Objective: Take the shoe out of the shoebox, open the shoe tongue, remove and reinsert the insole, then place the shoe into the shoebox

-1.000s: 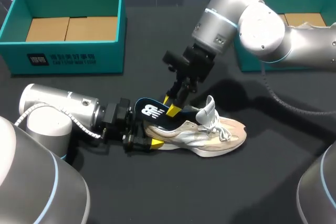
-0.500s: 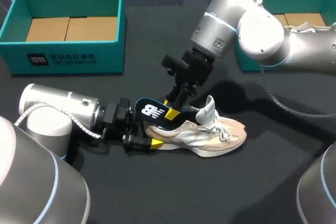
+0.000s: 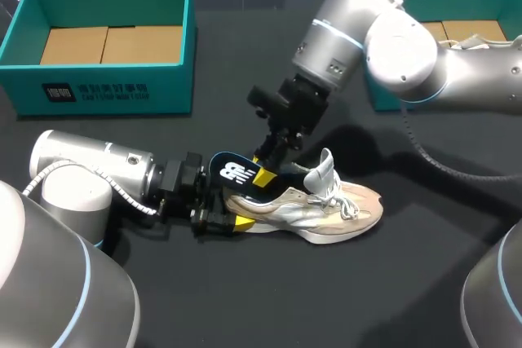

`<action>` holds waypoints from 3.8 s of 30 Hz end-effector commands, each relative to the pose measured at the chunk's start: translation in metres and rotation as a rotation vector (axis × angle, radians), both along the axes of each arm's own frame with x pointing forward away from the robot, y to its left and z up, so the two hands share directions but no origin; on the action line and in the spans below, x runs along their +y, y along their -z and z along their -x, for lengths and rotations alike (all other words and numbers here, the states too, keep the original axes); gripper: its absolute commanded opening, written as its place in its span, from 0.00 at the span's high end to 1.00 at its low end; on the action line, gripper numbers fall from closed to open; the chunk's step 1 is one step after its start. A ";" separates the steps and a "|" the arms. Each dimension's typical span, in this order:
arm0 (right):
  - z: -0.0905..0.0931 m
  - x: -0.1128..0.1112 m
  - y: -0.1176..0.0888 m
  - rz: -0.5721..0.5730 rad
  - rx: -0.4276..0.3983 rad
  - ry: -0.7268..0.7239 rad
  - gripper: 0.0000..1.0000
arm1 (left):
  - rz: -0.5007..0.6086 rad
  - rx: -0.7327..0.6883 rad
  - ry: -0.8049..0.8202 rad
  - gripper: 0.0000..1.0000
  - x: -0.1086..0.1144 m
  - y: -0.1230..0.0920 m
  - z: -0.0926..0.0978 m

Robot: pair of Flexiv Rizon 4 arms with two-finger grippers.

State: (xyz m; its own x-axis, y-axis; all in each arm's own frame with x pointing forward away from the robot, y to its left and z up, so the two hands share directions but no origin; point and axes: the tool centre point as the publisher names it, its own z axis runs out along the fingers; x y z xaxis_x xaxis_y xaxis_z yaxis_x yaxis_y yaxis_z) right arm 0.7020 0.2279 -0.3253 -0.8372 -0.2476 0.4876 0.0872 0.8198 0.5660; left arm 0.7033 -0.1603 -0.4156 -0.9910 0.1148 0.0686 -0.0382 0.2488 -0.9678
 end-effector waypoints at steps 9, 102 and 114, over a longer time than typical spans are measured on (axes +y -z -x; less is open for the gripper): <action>0.005 0.007 0.002 -0.007 0.003 -0.005 0.78 | 0.000 0.000 0.000 1.00 -0.002 0.003 0.000; 0.065 -0.017 -0.255 -0.818 -0.095 0.483 1.00 | 0.000 0.000 0.000 1.00 -0.002 0.003 0.000; 0.075 -0.025 -0.259 -0.819 -0.082 0.553 1.00 | 0.000 0.000 0.000 1.00 -0.002 0.003 0.000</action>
State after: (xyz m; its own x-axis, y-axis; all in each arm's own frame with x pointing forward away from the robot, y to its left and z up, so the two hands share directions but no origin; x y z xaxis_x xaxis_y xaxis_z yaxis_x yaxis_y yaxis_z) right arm 0.6346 0.2052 -0.0658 -0.9558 -0.0979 0.2772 0.2749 0.0364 0.9608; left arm 0.7034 -0.1603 -0.4158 -0.9910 0.1148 0.0686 -0.0382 0.2491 -0.9677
